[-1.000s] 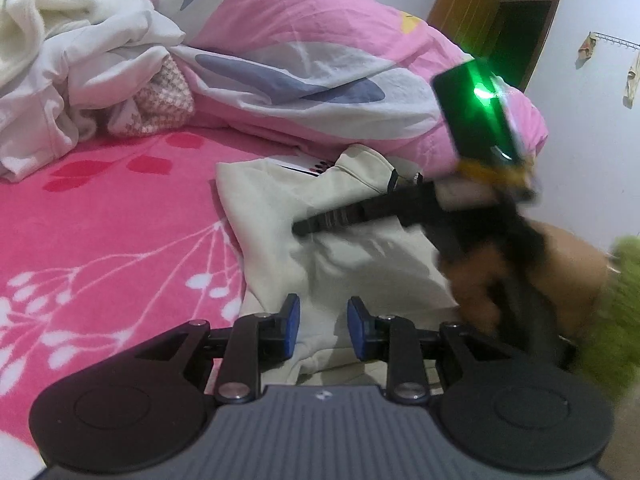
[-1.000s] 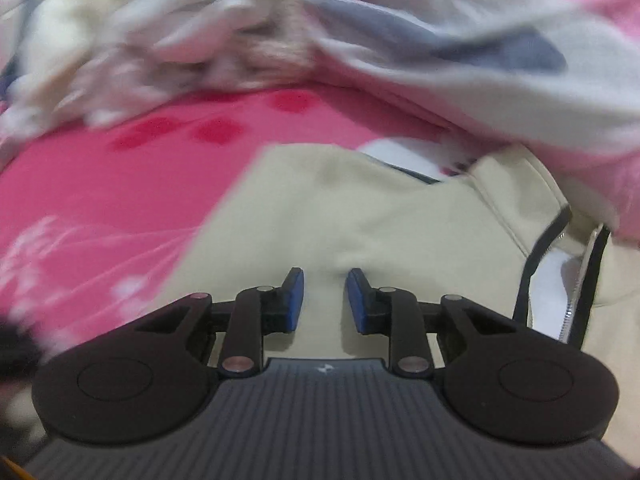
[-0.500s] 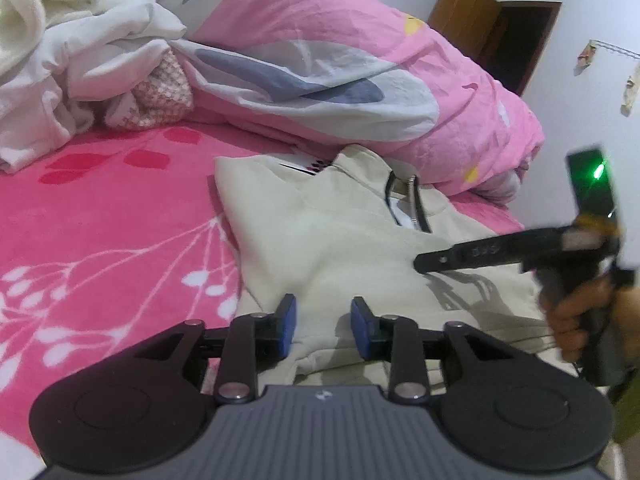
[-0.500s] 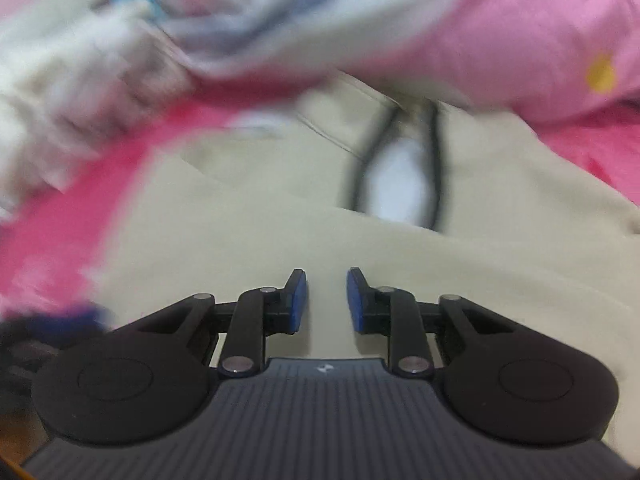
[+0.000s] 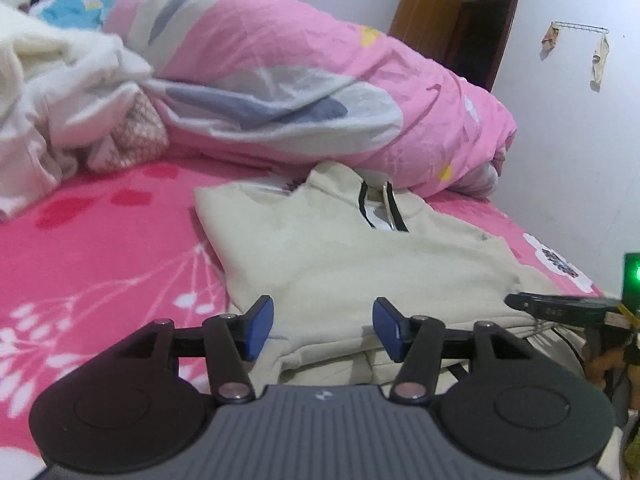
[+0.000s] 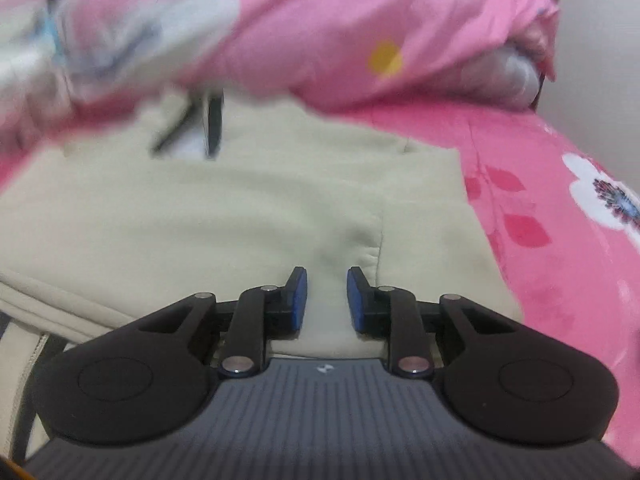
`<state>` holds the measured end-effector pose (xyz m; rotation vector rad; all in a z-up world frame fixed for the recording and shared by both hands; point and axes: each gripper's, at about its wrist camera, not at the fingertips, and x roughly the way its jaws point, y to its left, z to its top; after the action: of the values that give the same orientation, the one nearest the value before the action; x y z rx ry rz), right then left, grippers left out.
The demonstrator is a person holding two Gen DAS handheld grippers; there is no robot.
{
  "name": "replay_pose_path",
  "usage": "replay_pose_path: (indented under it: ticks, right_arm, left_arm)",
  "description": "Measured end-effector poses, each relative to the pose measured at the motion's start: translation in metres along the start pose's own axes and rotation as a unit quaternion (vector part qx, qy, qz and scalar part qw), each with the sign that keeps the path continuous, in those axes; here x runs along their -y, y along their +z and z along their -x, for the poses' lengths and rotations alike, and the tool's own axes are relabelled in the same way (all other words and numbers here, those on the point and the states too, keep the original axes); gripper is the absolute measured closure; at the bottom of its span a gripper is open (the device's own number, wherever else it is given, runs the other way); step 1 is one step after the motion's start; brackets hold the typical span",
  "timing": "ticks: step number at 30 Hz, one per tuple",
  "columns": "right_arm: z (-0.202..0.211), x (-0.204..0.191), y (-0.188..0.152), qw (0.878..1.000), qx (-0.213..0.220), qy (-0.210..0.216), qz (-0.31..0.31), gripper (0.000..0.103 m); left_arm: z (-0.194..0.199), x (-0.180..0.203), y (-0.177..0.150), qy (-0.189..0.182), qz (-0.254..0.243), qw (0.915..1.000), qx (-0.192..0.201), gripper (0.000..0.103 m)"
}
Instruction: Fold clothes
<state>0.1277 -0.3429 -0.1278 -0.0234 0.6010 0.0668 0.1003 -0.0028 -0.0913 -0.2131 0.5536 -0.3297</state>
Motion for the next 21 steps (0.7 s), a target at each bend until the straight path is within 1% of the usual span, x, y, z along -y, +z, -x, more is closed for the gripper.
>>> replay_pose_path:
  ticks: [2,4,5,6,7,8,9,11,14,17,19,20,21]
  right_arm:
    - [0.0,0.001,0.0,1.0,0.003,0.003,-0.004,0.082]
    - [0.0,0.001,-0.001,1.0,0.005,0.005,-0.007,0.081]
    - [0.0,0.001,-0.001,1.0,0.007,0.006,-0.009,0.081]
    - [0.0,0.002,-0.001,1.0,0.008,0.008,-0.011,0.081]
    - [-0.001,0.002,-0.001,1.0,0.009,0.009,-0.013,0.081]
    - [-0.001,0.002,-0.001,1.0,0.011,0.01,-0.014,0.081]
    - [-0.001,0.003,-0.002,1.0,0.012,0.011,-0.016,0.081]
    - [-0.001,0.003,-0.002,1.0,0.015,0.014,-0.02,0.081]
    - [-0.002,0.005,-0.003,0.999,0.017,0.017,-0.024,0.081]
    - [-0.003,0.006,-0.004,0.999,0.02,0.019,-0.027,0.081]
    - [-0.003,0.006,-0.004,0.999,0.021,0.02,-0.028,0.081]
    - [-0.003,0.007,-0.004,0.999,0.021,0.02,-0.028,0.081]
    - [-0.003,0.007,-0.004,0.999,0.021,0.021,-0.028,0.081]
  left_arm:
    - [0.002,0.003,0.004,-0.001,-0.008,1.0,0.006,0.043]
    - [0.004,0.006,0.007,-0.003,-0.015,0.9998,0.012,0.043]
    - [0.0,0.006,0.011,-0.003,-0.016,0.9999,0.005,0.042]
    - [-0.008,0.004,0.015,-0.004,-0.012,0.9999,-0.01,0.041]
    - [-0.018,0.0,0.019,0.006,-0.007,0.9995,-0.031,0.041]
    - [-0.028,-0.007,0.021,0.018,0.003,0.9988,-0.046,0.044]
    - [-0.037,-0.016,0.02,0.023,0.015,0.9983,-0.052,0.047]
    - [-0.042,-0.025,0.022,0.019,0.03,0.9982,-0.048,0.046]
    - [-0.045,-0.025,0.03,0.019,0.042,0.9974,-0.056,0.043]
    - [-0.05,-0.024,0.041,0.028,0.062,0.9957,-0.062,0.043]
    - [-0.048,-0.02,0.048,0.035,0.076,0.9951,-0.052,0.043]
    - [-0.044,-0.017,0.051,0.036,0.08,0.9952,-0.044,0.041]
    - [-0.041,-0.014,0.052,0.037,0.079,0.9956,-0.036,0.035]
